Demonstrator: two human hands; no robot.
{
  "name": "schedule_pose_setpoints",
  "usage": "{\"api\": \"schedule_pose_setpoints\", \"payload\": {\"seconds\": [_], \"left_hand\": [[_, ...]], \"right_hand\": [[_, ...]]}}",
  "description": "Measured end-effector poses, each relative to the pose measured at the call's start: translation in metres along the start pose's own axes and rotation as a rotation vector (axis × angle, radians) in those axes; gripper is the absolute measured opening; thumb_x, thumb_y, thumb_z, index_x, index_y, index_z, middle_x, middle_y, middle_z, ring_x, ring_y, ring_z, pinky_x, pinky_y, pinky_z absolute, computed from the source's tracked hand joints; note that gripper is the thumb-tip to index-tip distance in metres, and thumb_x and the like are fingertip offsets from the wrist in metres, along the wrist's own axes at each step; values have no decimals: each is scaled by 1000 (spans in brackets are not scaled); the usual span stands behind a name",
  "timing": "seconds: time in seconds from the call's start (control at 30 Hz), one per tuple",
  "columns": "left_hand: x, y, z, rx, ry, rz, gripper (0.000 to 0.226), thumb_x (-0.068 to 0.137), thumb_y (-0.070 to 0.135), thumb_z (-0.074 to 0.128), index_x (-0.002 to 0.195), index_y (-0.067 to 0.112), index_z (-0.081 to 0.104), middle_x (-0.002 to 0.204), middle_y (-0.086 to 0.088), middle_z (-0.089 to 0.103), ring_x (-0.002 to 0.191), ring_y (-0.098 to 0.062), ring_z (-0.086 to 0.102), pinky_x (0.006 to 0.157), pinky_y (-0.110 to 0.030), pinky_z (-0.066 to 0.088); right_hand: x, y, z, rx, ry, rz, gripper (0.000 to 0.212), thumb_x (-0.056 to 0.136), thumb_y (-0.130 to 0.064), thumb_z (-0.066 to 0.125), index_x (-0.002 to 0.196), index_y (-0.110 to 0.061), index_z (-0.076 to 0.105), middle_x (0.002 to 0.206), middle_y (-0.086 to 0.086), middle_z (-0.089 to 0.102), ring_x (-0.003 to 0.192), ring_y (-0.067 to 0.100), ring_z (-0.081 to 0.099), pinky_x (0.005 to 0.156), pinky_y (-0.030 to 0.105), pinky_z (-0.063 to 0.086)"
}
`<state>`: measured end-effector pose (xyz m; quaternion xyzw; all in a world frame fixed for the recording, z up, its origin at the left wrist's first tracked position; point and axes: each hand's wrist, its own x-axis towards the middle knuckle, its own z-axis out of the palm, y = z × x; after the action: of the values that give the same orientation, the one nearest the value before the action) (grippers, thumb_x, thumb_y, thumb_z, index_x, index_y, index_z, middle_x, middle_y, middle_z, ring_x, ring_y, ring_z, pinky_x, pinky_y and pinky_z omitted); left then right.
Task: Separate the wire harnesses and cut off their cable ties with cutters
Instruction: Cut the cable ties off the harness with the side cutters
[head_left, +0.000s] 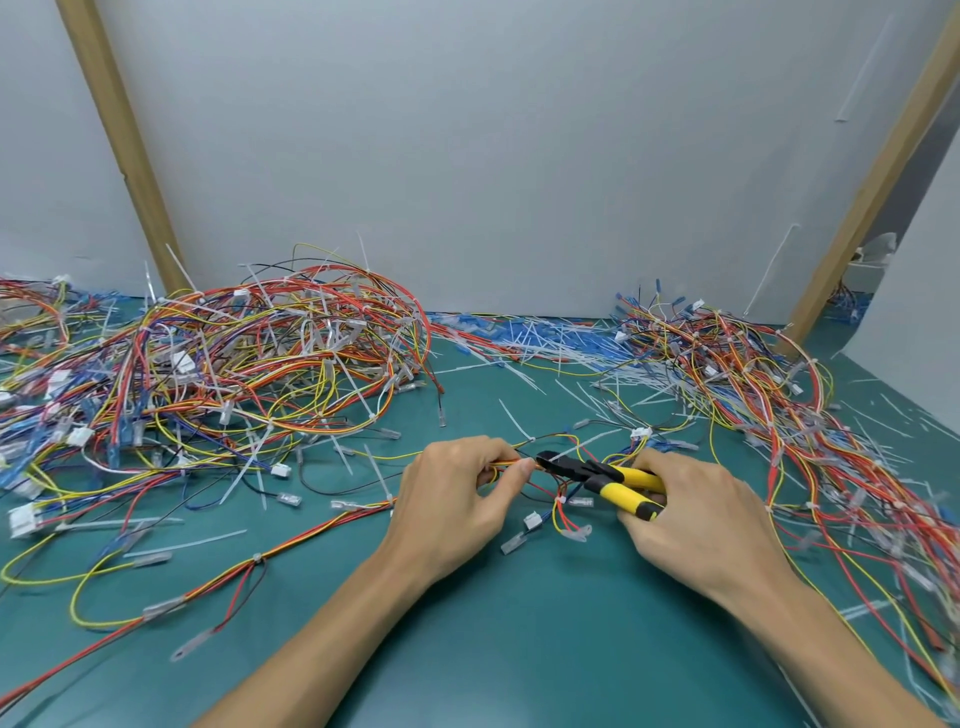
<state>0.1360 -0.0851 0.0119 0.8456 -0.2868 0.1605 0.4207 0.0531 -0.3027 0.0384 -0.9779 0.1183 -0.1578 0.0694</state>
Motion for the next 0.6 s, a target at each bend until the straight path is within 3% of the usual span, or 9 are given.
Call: {"api": "schedule_pose_setpoints", "payload": {"seconds": [0.17,0.37,0.6], "left_hand": [[0,-1,-1,-62,-16,-21,28,91,48,58,78,26,71,56,10,49,57,-8,43,55,-27,29],[1,-1,-2,-122,-21,-44,32,89,49,57,76,24,72,53,5,46,52,-11,38,52,-28,27],[0,-2,-2,-110,-42,-43,30,90,49,58,75,26,70,52,10,47,52,-7,42,53,-26,27]], "right_hand": [[0,4,0,-22,-13,-26,27,74,-49,61,68,-30,44,58,-7,50,64,27,49,50,31,30],[1,7,1,22,-68,-62,29,71,-44,52,64,-16,47,53,4,50,60,31,49,52,35,38],[5,9,1,-25,-115,-56,19,69,-33,50,63,-16,46,53,5,48,58,30,44,47,32,27]]}}
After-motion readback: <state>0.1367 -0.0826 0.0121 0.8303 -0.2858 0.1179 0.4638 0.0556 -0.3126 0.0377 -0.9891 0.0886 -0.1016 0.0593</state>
